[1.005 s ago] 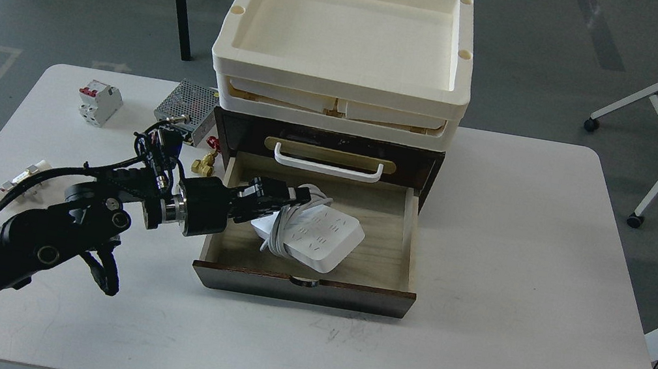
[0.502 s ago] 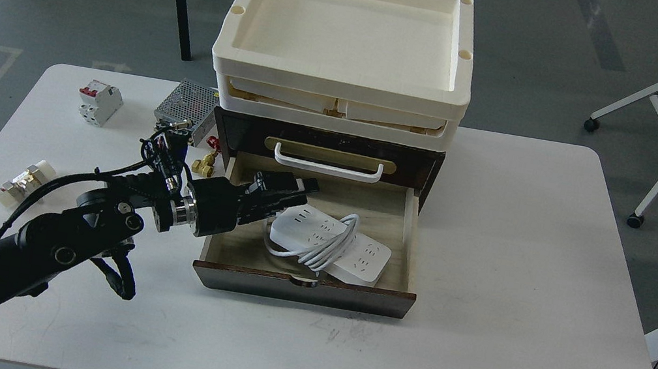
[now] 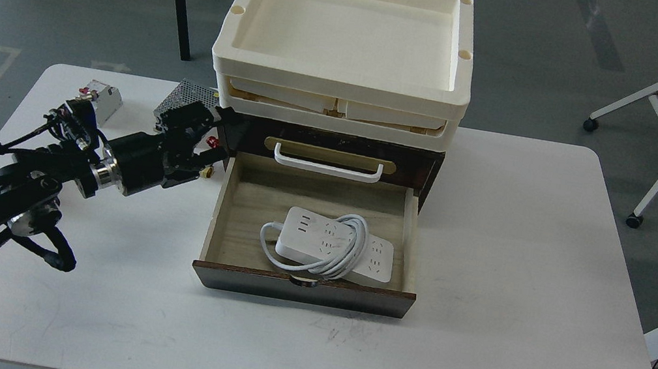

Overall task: Put charging cable into cabinet
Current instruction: 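Withdraw the left gripper from the drawer toward the table edge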

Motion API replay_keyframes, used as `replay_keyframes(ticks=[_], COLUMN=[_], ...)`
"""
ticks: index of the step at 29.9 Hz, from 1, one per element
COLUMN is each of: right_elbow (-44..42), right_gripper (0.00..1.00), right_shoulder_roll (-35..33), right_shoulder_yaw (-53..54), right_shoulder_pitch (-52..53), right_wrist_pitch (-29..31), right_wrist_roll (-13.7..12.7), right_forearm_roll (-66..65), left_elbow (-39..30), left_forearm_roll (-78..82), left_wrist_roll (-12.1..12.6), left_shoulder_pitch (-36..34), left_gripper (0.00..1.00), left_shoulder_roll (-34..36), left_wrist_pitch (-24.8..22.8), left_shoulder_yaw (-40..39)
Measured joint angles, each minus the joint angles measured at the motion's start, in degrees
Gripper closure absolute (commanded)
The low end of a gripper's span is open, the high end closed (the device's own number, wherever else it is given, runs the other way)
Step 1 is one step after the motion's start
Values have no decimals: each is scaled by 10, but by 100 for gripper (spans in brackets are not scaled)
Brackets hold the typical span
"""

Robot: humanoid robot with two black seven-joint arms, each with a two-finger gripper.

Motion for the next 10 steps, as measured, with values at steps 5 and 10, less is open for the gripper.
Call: replay_keyframes(ticks=[5, 10], right_elbow=[4, 5], right_gripper=[0, 0], right_shoulder_roll=[16, 22], right_shoulder_yaw=[36, 51], right_shoulder_pitch=[0, 0], right_wrist_pitch=[0, 0], right_wrist_roll=[0, 0], right_forearm_roll=[0, 0], left_elbow=[35, 86], left_forearm_roll=[-169, -297], left_wrist_roll=[0, 0], left_shoulder_pitch=[-6, -53], left_gripper=[1, 1], left_shoulder_roll=[34, 46], left_wrist_pitch=[0, 0], left_shoulder_yaw=[-59, -86])
